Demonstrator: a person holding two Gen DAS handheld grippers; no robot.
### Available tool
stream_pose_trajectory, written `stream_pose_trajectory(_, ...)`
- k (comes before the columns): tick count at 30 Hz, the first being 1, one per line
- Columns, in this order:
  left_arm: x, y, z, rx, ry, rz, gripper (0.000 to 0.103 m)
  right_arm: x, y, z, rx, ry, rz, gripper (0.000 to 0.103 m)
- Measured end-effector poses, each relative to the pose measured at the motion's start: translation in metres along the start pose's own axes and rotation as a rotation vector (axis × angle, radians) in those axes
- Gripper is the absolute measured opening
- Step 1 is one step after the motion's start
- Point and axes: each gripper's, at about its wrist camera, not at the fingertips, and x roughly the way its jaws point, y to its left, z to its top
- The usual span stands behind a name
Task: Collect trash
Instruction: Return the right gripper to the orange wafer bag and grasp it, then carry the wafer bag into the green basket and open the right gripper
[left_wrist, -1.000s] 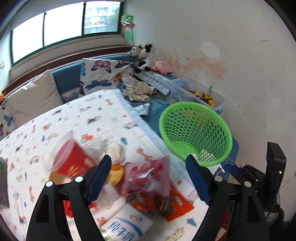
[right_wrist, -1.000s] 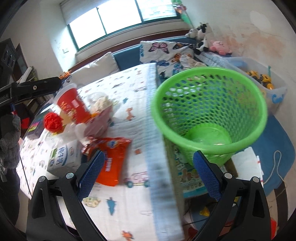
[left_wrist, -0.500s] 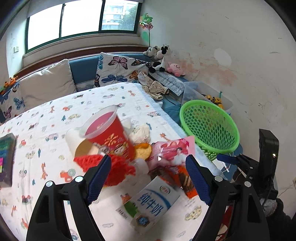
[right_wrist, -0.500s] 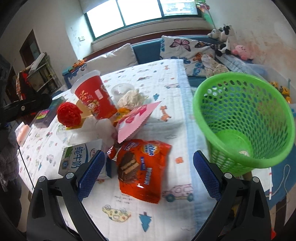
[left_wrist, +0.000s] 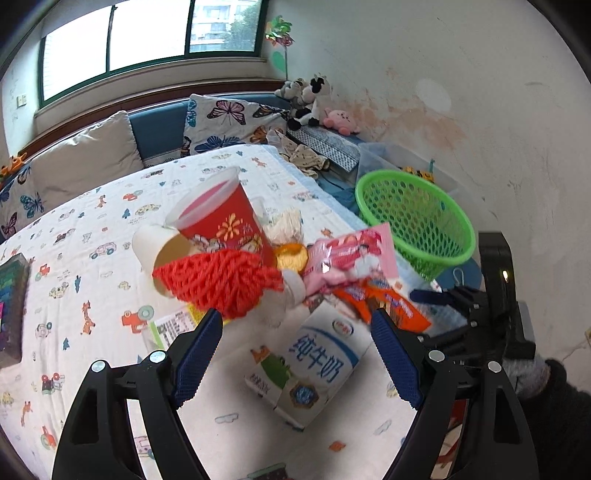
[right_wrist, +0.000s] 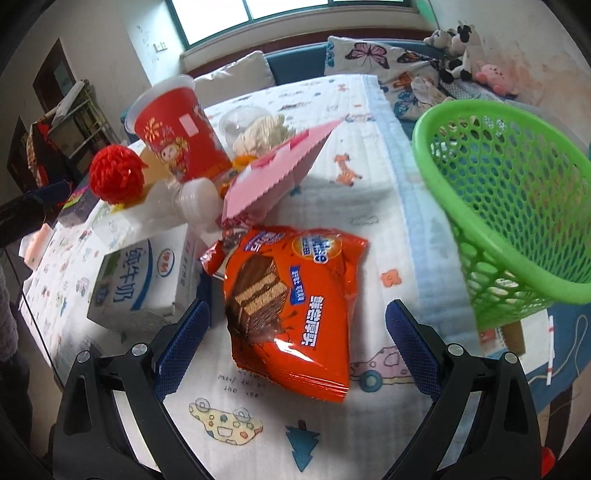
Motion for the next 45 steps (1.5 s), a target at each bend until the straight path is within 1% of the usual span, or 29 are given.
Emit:
stream_pose_trajectory(3,0.003,0.0,-0.009,0.022,0.018,-0.001,0.08,0.005,0.001,-0.001,-0.009,0.004,-0.014,0.095)
stream_pose_trajectory(8,0.011,-0.004,-0.024,0.071,0.056,-0.025,0.08,0.007,0.008,0.0,-0.049,0.005,-0.048,0.091)
stream_pose_trajectory(12,0.02,-0.012,-0.029,0.113,0.079,-0.031,0.08,0.009,0.01,0.0,-0.074,0.003,-0.084,0.084)
stream_pose_trajectory(14,0.025,-0.016,-0.029,0.141,0.084,-0.028,0.084,0.008,0.008,0.001,-0.073,0.002,-0.089,0.08)
stream_pose_trajectory(18,0.035,-0.02,-0.028,0.177,0.095,-0.018,0.084,0.003,0.002,0.0,-0.059,0.0,-0.081,0.073)
stream_pose_trajectory(19,0.037,-0.021,-0.028,0.187,0.098,-0.018,0.084,0.001,0.001,0.0,-0.057,-0.002,-0.08,0.069)
stream_pose_trajectory(22,0.044,-0.024,-0.029,0.22,0.107,-0.015,0.084,-0.005,-0.002,0.0,-0.047,-0.007,-0.073,0.067)
stream_pose_trajectory(26,0.056,-0.026,-0.028,0.239,0.133,-0.011,0.084,-0.012,-0.006,-0.001,-0.038,-0.017,-0.073,0.065)
stream_pose_trajectory(34,0.073,-0.033,-0.025,0.284,0.159,-0.007,0.084,-0.031,-0.015,-0.01,0.0,-0.034,-0.071,0.065)
stream_pose_trajectory(45,0.085,-0.039,-0.028,0.285,0.174,-0.005,0.083,-0.059,-0.029,-0.011,0.049,-0.08,-0.074,0.065)
